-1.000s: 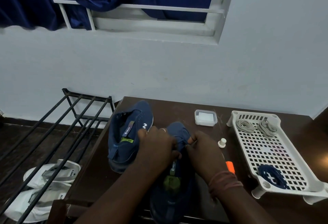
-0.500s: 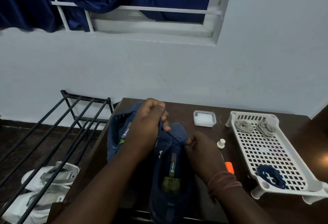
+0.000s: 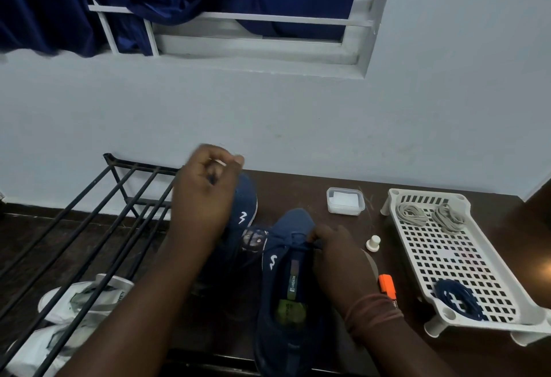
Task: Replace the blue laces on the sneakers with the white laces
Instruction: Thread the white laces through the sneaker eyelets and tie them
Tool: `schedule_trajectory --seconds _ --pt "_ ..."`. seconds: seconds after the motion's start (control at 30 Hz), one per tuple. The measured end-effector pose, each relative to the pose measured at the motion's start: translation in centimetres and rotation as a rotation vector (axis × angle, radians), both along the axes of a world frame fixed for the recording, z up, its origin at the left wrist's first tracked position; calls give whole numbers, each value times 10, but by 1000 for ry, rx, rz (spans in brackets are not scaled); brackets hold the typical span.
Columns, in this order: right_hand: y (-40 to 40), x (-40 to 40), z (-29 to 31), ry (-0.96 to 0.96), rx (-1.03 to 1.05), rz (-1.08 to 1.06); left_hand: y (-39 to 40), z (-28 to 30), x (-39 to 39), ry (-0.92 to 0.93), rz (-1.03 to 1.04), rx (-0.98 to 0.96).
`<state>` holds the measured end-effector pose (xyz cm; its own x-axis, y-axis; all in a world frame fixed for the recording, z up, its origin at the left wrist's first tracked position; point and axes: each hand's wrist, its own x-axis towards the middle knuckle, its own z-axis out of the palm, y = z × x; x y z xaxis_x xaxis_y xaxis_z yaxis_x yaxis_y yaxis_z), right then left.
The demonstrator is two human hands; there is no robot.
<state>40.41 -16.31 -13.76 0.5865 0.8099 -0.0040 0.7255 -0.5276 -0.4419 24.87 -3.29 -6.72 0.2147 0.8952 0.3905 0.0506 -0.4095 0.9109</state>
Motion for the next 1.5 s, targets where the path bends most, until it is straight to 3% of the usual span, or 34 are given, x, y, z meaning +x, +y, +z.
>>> schedule_trajectory --seconds 0.13,0.33,0.47,0.63,0.73,0.87,0.97,1.07,1.2,1.3,1.5 --pt "1 -7 -3 -31 -20 42 -10 -23 11 560 -167 170" --pt "9 -3 -8 106 173 102 -12 -55 32 971 -445 205" --pt "9 2 -7 166 259 125 -19 -54 30 860 -222 176" --pt "6 -3 -6 23 135 157 -11 -34 19 616 74 87" --pt "7 -11 -6 -135 -6 211 -10 -41 17 707 198 194" --pt "9 -16 -12 -139 46 204 -20 -46 26 966 164 274" --pt "10 -13 -12 -103 117 148 -25 -54 29 1104 -6 286" --pt "12 -6 -7 -185 221 7 -20 -60 28 984 -182 78" --pt "12 11 0 -195 282 -208 -13 -60 28 971 -160 10" --pt "12 9 3 -273 239 -132 -9 -62 27 914 -205 -95" --pt "19 -21 -10 -369 -108 131 -6 -66 25 904 -233 -113"
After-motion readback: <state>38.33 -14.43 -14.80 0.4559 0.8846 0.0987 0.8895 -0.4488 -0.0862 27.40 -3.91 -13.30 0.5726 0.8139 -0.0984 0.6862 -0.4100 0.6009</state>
